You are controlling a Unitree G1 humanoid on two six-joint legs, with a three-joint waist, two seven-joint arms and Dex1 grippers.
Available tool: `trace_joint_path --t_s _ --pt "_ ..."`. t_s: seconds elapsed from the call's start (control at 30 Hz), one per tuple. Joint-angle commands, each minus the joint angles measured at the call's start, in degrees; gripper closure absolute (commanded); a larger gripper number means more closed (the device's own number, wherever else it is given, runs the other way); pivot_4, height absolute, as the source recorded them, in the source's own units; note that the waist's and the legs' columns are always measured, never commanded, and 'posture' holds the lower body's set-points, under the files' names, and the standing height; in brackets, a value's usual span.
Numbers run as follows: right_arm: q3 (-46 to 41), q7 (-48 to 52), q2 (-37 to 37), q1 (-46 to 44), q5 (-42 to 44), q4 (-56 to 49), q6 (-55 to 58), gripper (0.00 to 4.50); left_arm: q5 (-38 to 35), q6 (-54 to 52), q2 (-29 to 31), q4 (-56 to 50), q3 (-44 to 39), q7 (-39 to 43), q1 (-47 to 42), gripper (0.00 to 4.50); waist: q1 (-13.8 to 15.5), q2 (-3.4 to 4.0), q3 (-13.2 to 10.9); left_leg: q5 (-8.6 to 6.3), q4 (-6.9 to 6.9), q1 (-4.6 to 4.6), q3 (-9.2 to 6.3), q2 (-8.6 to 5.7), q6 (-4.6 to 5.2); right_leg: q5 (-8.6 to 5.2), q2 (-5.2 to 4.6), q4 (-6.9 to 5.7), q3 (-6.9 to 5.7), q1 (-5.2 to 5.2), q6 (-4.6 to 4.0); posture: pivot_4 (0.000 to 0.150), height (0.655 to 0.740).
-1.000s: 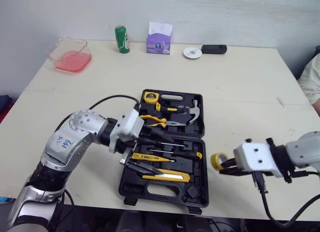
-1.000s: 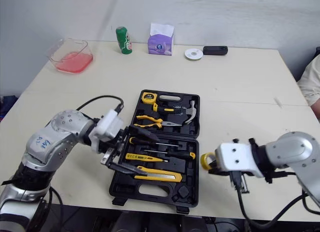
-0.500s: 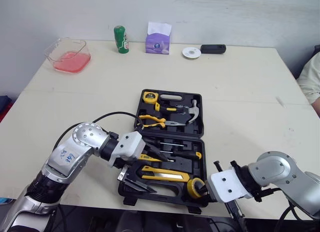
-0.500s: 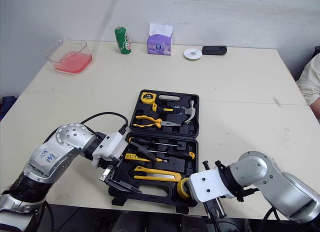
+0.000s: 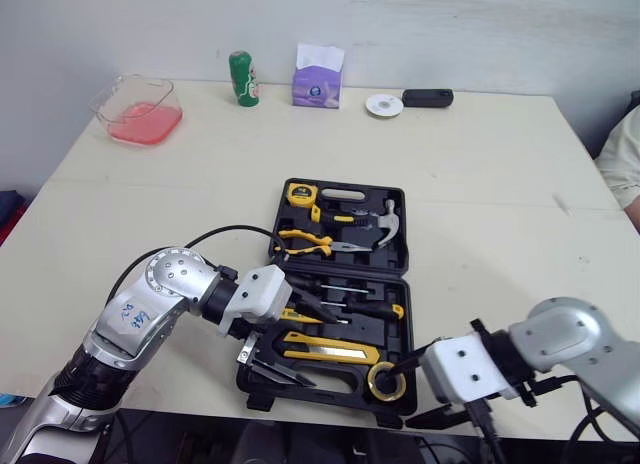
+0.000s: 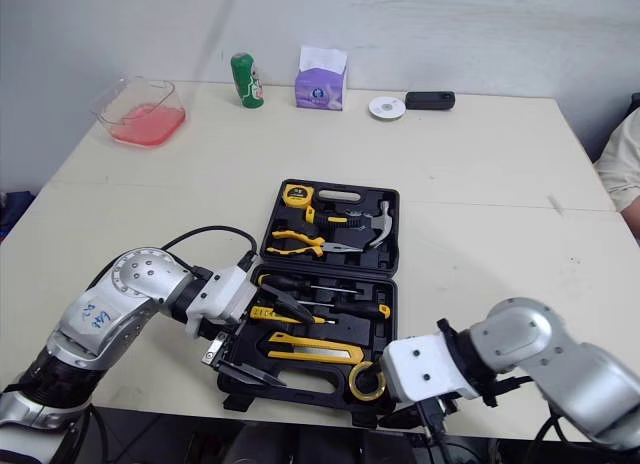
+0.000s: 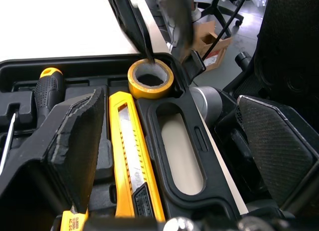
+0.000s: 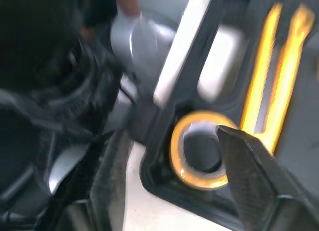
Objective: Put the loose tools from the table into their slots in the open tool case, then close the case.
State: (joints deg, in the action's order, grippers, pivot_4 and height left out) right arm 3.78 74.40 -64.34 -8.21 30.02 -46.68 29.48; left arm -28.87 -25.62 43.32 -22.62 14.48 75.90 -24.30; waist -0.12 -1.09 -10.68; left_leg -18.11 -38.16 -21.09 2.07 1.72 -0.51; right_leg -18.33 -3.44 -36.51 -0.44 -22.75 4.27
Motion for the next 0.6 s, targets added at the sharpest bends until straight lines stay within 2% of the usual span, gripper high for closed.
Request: trace_joint_path --t_s 0.03,0.07,0.17,0.27,0.3,0.6 --pt "-2.8 -0.6 2.0 0.5 3.5 0.7 -1.4 1.83 0.1 0.7 -0.5 -1.1 0.2 0.3 -0.8 0.0 0.0 -0.01 0.0 0.0 0.01 0.01 0.0 0.0 0.0 0.0 0.0 0.0 0.0 0.01 0.0 0.15 0.7244" --pt "-1.6 -1.8 4.1 0.9 1.8 2.4 -3.5 1.83 0.1 0.8 -0.8 -0.8 0.3 0.2 -1.0 0.0 0.0 -0.01 0.0 0.0 0.01 0.01 -0.01 0.0 0.0 0.0 0.0 0.01 -0.01 0.02 0.0 0.15 0.7244" --pt "2.8 -4.9 11.1 2.9 -2.9 7.7 -9.4 2.65 0.0 0.7 -1.2 -0.8 0.4 0.2 -0.9 0.0 0.0 -0.06 0.0 0.0 0.0 0.0 0.01 -0.02 0.0 0.0 0.0 0.01 0.0 0.01 0.0 0.15 0.7244" --pt "6.1 -5.5 16.1 6.1 -5.5 11.6 -14.6 4.17 -0.4 0.3 -1.0 -1.4 0.1 0.6 -0.5 0.0 0.0 -0.05 0.0 0.0 0.01 -0.02 0.02 -0.05 0.0 0.0 0.0 -0.01 0.01 -0.03 0.0 0.15 0.7244" --pt "6.5 -5.5 16.8 6.7 -5.8 12.1 -15.2 4.48 -0.5 0.3 -0.9 -1.5 0.0 0.7 -0.4 0.0 0.0 -0.05 0.0 0.01 0.01 -0.01 0.02 -0.05 0.0 0.0 0.0 -0.02 0.01 -0.03 0.0 0.15 0.7244" --pt "10.3 -3.9 17.7 12.2 -13.0 22.7 -25.0 4.48 0.0 0.5 0.1 -1.3 -0.3 1.1 -0.8 0.0 -0.1 -0.06 0.0 0.01 -0.02 0.04 0.03 -0.05 0.0 0.0 0.02 -0.06 0.03 0.01 0.01 0.15 0.7244"
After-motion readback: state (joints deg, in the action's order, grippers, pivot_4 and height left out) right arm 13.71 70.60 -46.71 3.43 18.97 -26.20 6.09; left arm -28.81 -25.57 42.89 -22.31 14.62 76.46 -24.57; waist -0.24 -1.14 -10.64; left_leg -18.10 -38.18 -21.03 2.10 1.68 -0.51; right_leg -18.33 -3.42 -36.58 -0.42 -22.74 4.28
